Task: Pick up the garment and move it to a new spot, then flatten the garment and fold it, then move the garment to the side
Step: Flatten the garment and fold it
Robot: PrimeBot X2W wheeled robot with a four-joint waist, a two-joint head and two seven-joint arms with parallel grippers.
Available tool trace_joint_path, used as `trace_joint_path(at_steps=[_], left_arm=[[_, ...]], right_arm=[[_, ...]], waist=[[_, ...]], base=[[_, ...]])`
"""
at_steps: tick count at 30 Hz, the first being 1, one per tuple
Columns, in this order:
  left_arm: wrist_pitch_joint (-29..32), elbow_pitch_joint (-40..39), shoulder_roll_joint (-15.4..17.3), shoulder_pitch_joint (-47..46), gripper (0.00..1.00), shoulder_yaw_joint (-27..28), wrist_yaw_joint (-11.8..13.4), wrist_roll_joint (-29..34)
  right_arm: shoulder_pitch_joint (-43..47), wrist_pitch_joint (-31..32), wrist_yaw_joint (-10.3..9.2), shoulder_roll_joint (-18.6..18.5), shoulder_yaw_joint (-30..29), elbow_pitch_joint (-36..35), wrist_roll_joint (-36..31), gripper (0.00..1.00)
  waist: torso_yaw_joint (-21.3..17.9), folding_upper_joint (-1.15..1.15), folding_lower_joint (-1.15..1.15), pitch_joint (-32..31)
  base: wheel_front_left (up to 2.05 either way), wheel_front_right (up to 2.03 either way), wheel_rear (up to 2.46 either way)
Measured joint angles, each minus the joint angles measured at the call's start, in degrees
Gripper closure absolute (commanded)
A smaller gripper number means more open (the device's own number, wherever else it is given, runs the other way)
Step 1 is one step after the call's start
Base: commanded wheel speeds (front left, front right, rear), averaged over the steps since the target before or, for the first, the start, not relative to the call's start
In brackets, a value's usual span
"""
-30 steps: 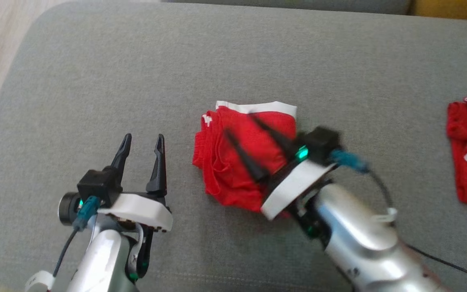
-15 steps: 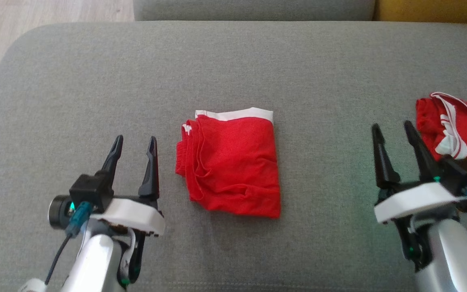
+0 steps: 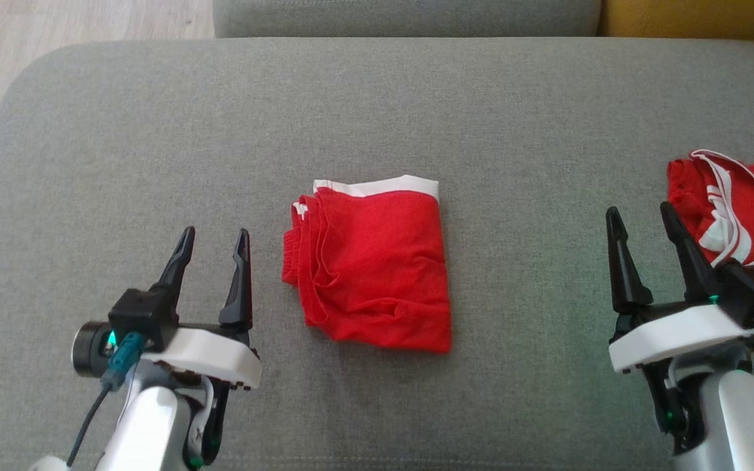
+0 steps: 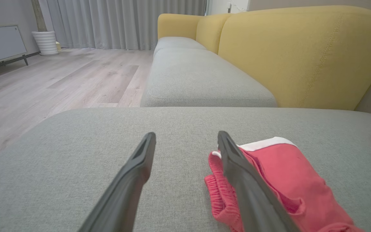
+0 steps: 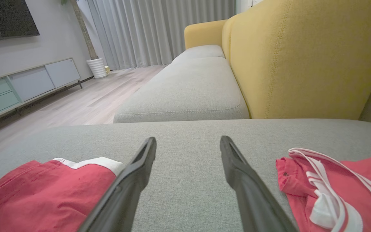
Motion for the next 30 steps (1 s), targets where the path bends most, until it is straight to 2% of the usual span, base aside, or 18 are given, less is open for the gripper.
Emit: trace_joint_path(at_steps=[7, 8, 9, 12, 15, 22, 30], left_arm=[[0.04, -0.24, 0.20, 0.07, 0.00, -0.24, 0.43, -0.03], [0.18, -0.35, 0.24, 0.07, 0.00, -0.27, 0.43, -0.03], [0.19, -0.36, 0.26, 0.07, 0.00, -0.33, 0.43, -0.03], [0.19, -0.37, 0.30, 0.06, 0.00, -0.46, 0.43, -0.03], [0.18, -0.36, 0.30, -0.18, 0.00, -0.94, 0.41, -0.04], [0.13, -0.15, -0.05, -1.50, 0.00, -2.11, 0.35, -0.04], [-0.18, 1.04, -0.97, -3.96, 0.00, -3.11, -0.16, -0.05]], right_arm=[[1.31, 0.52, 0.00, 0.46, -0.31, -0.59, -0.92, 0.00], [1.31, 0.89, 0.00, 0.51, -0.31, -0.67, -0.92, 0.57], [1.31, 0.96, 0.00, 0.52, -0.26, -0.67, -0.92, 1.00], [1.25, 1.51, 0.00, 0.52, 1.29, -0.33, -0.78, 1.00], [0.07, 1.49, 0.00, 0.52, 5.47, 2.23, -0.56, 1.00], [-9.70, -0.20, 0.00, 0.52, 21.76, 14.45, 3.94, 1.00], [-20.10, -5.32, 0.00, 0.22, 36.93, 27.40, 13.78, 1.00]], waist=[[-0.03, 0.00, 0.00, -0.23], [-0.05, 0.00, 0.00, -0.21], [-0.04, 0.00, 0.00, -0.17], [0.11, 0.00, 0.00, 0.16], [0.72, 0.00, 0.00, 0.78], [3.87, 0.00, 0.00, 2.43], [7.79, 0.00, 0.00, 5.02]], base=[[0.00, 0.00, 0.00], [0.00, 0.00, 0.00], [0.00, 0.00, 0.00], [0.00, 0.00, 0.00], [0.00, 0.00, 0.00], [0.00, 0.00, 0.00], [0.00, 0.00, 0.00]])
